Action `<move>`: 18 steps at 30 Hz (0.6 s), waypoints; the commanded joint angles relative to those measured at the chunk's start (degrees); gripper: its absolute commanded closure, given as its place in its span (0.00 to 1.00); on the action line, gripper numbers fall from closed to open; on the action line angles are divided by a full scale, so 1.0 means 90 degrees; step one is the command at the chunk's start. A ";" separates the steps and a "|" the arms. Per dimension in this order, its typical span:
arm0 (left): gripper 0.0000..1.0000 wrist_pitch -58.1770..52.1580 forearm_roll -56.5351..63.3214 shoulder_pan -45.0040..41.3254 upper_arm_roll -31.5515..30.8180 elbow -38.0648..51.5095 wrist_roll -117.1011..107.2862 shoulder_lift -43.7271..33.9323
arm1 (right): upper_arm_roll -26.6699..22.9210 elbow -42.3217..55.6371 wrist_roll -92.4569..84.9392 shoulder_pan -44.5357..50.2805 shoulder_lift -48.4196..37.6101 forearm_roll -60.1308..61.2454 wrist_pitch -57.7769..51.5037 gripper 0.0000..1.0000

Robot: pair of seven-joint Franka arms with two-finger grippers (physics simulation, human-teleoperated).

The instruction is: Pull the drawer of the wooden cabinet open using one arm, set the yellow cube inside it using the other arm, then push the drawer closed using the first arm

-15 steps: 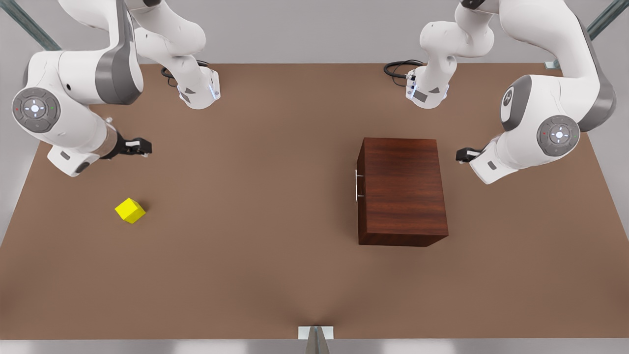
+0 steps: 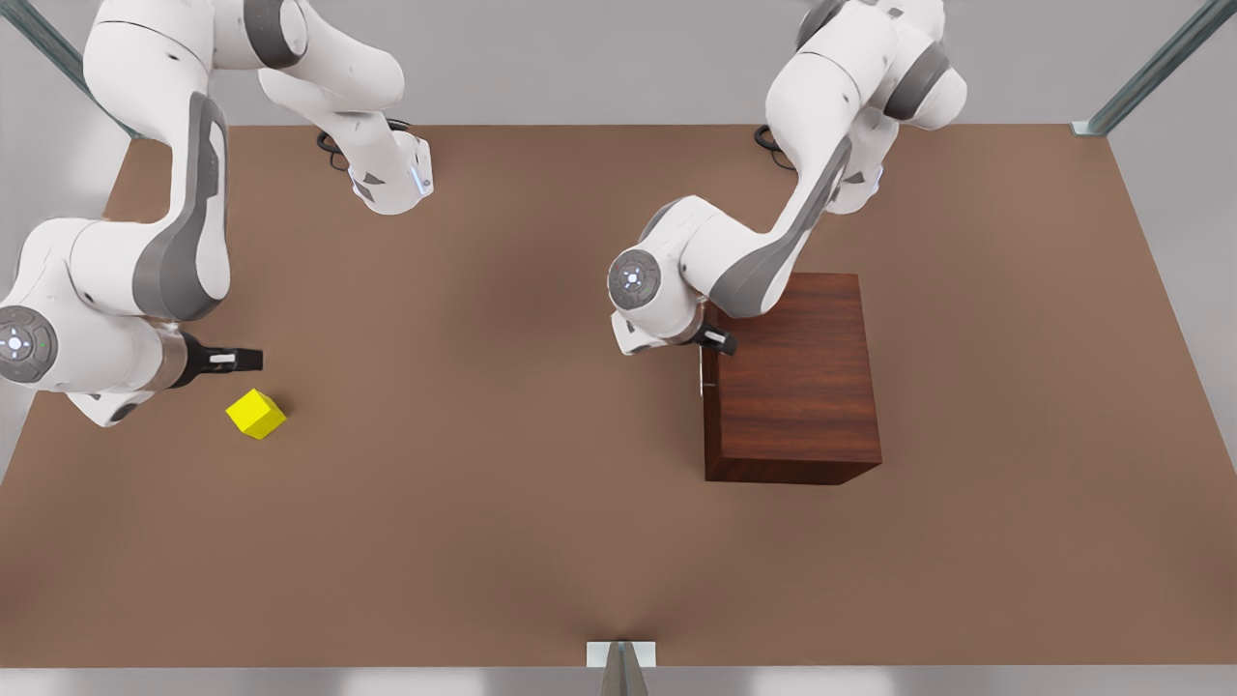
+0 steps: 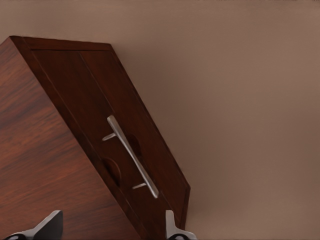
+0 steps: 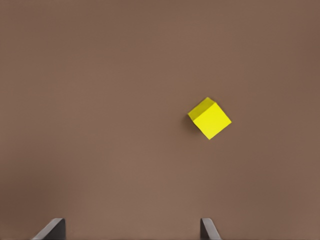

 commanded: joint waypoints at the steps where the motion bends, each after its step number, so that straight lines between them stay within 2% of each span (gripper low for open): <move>1: 0.00 0.0723 0.0137 -0.0093 0.0002 -0.0005 -0.3747 0.0159 | -0.0006 -0.0019 -0.3415 -0.0073 0.0221 -0.0004 0.0566 0.00; 3: 0.00 0.1026 0.0098 -0.0132 0.0002 -0.0054 -0.4020 0.0325 | 0.0014 -0.0097 -0.4802 -0.0004 0.0533 -0.0239 0.0791 0.00; 6: 0.00 0.0997 0.0040 -0.0191 0.0002 -0.0200 -0.4888 0.0364 | 0.0014 -0.0136 -0.5886 -0.0102 0.1002 -0.0551 0.1542 0.00; 9: 0.00 0.1016 0.0049 -0.0249 0.0002 -0.0288 -0.5758 0.0374 | 0.0014 -0.0282 -0.6190 -0.0170 0.1031 -0.0912 0.2022 0.00; 18: 0.00 0.0792 0.0186 -0.0113 0.0021 -0.0278 -0.5710 0.0413 | 0.0024 -0.0527 -0.6932 -0.0620 0.1344 -0.0854 0.2666 0.00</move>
